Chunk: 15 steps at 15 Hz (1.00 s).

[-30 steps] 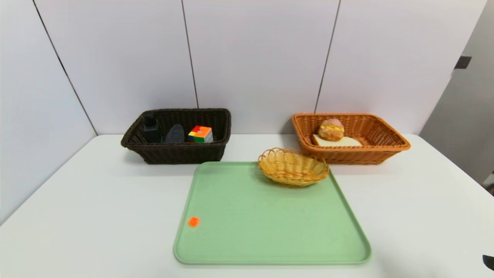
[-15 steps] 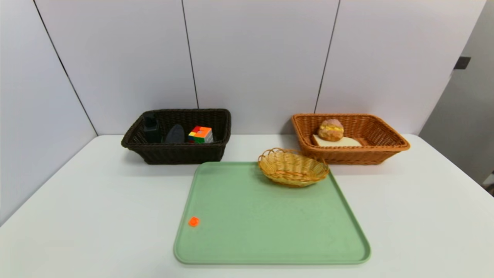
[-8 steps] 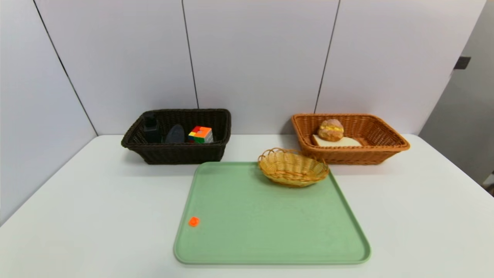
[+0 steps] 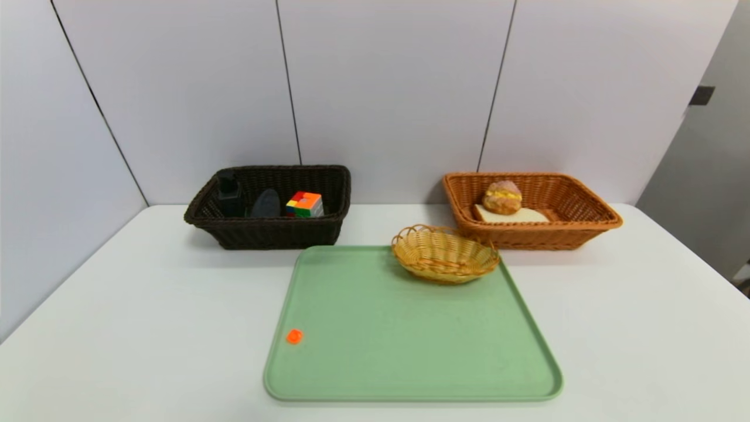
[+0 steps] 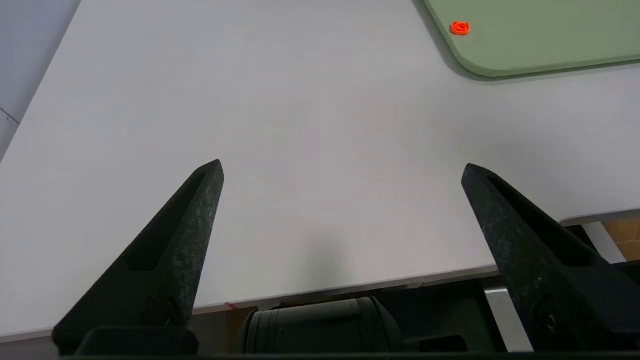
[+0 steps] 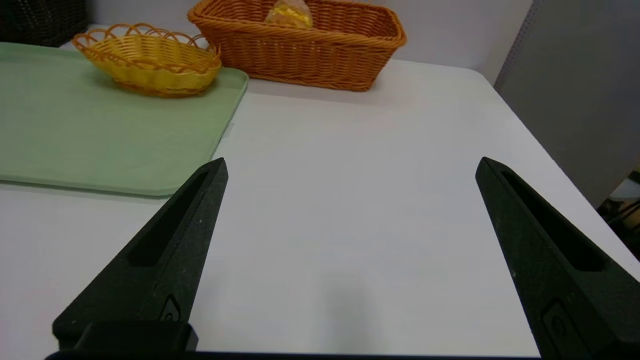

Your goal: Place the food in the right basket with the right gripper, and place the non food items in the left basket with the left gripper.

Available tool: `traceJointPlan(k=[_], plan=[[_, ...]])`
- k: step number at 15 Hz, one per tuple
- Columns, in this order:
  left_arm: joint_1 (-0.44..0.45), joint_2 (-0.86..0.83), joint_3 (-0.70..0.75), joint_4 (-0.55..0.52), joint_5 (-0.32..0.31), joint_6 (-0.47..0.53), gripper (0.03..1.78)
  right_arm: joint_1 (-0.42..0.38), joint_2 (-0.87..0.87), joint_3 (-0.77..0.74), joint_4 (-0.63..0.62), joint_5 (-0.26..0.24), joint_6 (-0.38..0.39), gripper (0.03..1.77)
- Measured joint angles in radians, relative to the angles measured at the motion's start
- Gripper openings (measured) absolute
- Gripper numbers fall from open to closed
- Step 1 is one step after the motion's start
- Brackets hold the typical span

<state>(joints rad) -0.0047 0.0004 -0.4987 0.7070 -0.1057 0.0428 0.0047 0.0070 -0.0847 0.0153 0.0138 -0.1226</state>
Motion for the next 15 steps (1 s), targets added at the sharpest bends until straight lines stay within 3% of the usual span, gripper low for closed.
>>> traceJointPlan(k=[1, 3, 7, 9, 15], plan=[[0.0, 0.0, 0.037, -0.031, 0.01, -0.002, 1.69, 0.0, -0.003, 0.043, -0.068, 0.003, -0.013, 1.71], [0.0, 0.0, 0.129, -0.142, 0.018, -0.004, 1.69, -0.001, -0.007, 0.074, -0.033, 0.029, -0.024, 1.71], [0.0, -0.001, 0.427, -0.557, 0.048, 0.03, 1.69, 0.0, -0.008, 0.084, -0.015, 0.028, 0.016, 1.71], [0.0, -0.001, 0.481, -0.73, 0.064, 0.046, 1.69, 0.0, -0.008, 0.084, -0.014, 0.029, 0.016, 1.71], [0.0, -0.001, 0.498, -0.74, 0.082, 0.016, 1.69, 0.0, -0.008, 0.085, -0.015, 0.012, 0.05, 1.71]])
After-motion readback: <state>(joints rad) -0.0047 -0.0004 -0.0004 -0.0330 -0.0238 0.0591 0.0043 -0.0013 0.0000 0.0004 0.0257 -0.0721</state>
